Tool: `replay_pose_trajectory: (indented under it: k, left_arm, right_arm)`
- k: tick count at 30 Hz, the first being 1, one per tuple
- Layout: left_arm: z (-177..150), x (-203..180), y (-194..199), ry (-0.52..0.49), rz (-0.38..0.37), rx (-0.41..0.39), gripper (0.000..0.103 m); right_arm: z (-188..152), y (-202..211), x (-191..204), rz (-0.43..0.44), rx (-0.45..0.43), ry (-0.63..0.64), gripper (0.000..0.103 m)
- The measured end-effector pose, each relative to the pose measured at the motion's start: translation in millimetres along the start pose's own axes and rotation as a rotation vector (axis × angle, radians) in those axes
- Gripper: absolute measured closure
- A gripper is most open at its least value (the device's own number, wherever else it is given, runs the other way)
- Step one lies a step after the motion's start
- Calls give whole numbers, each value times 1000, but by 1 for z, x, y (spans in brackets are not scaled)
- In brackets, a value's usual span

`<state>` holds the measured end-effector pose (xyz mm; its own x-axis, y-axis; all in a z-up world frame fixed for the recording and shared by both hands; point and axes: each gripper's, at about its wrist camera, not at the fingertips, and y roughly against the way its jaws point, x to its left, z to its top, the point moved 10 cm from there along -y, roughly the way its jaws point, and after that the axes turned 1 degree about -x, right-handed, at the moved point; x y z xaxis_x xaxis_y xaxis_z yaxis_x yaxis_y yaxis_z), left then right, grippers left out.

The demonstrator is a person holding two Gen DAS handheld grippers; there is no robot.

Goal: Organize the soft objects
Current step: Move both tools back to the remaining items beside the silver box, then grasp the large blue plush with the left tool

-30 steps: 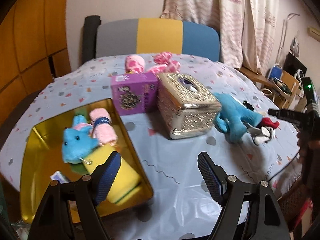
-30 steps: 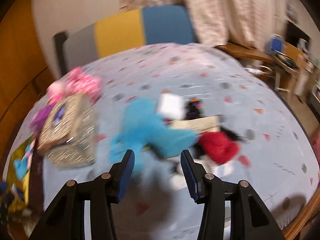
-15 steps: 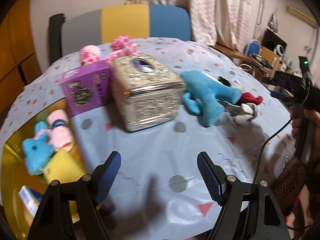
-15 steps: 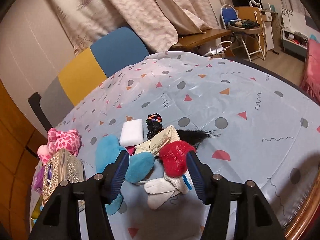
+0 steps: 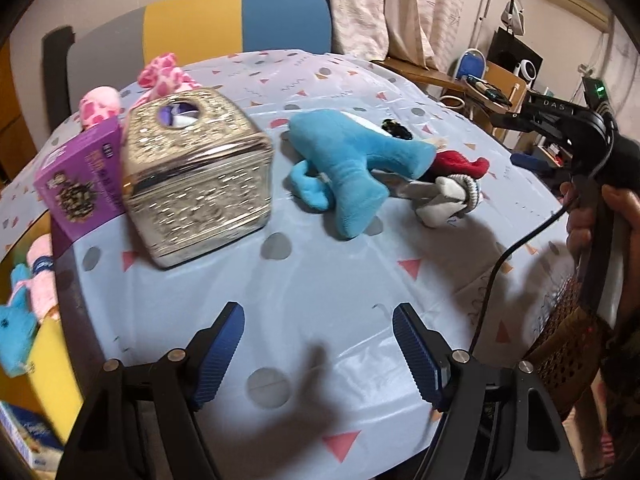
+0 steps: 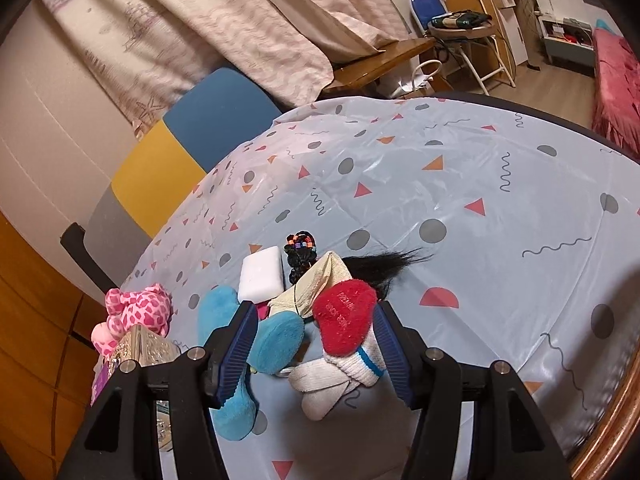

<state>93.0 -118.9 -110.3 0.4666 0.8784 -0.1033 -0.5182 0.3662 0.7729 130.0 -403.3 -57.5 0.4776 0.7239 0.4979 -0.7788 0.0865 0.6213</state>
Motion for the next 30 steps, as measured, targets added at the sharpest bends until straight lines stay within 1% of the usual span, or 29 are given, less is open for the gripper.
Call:
replay_pose_trajectory:
  k: [2, 4, 6, 7, 10, 14, 17, 18, 20, 21, 23, 25, 27, 28, 29, 30]
  left_arm:
    - [7, -7, -6, -3, -16, 5, 37]
    - [15, -16, -13, -16, -31, 13, 41]
    - [23, -25, -20, -24, -57, 22, 43]
    - [29, -29, -24, -25, -65, 23, 46]
    - [45, -42, -35, -33, -86, 29, 47]
    - [67, -53, -55, -38, -79, 46, 47]
    - [85, -60, -77, -57, -47, 63, 45]
    - [89, -60, -83, -62, -33, 69, 42]
    - [98, -61, -98, -82, 12, 72, 30]
    - [102, -60, -105, -91, 40, 76, 27]
    - [107, -57, -120, -98, 95, 88, 26]
    - [110, -55, -134, -96, 117, 100, 26]
    - [108, -53, -149, -93, 133, 129, 26]
    - [106, -52, -159, -87, 132, 150, 29]
    - [104, -50, -165, -85, 143, 160, 42]
    - [103, -48, -168, -86, 155, 159, 50]
  right_arm:
    - [0, -1, -2, 0, 3, -11, 42]
    - [0, -2, -4, 2, 10, -23, 42]
    - [0, -2, -4, 7, 14, -32, 42]
    - [0, -3, -5, 10, 15, -36, 42]
    - [0, -3, -4, 19, 19, -39, 42]
    - [-1, -4, -3, 32, 24, -40, 42]
    - [-1, -4, -3, 43, 27, -47, 42]
    - [-2, -4, -3, 47, 28, -49, 42]
    - [-2, -5, -2, 58, 33, -54, 42]
    - [-2, -6, -2, 60, 35, -58, 42]
    - [-2, -6, -2, 72, 40, -61, 41]
    - [-2, -8, -1, 79, 44, -62, 41]
    - [-3, -8, 0, 88, 49, -62, 41]
    - [-2, -8, 0, 89, 48, -62, 41]
    - [-2, -8, 0, 88, 46, -63, 41]
    - [-2, -8, 0, 88, 45, -65, 41]
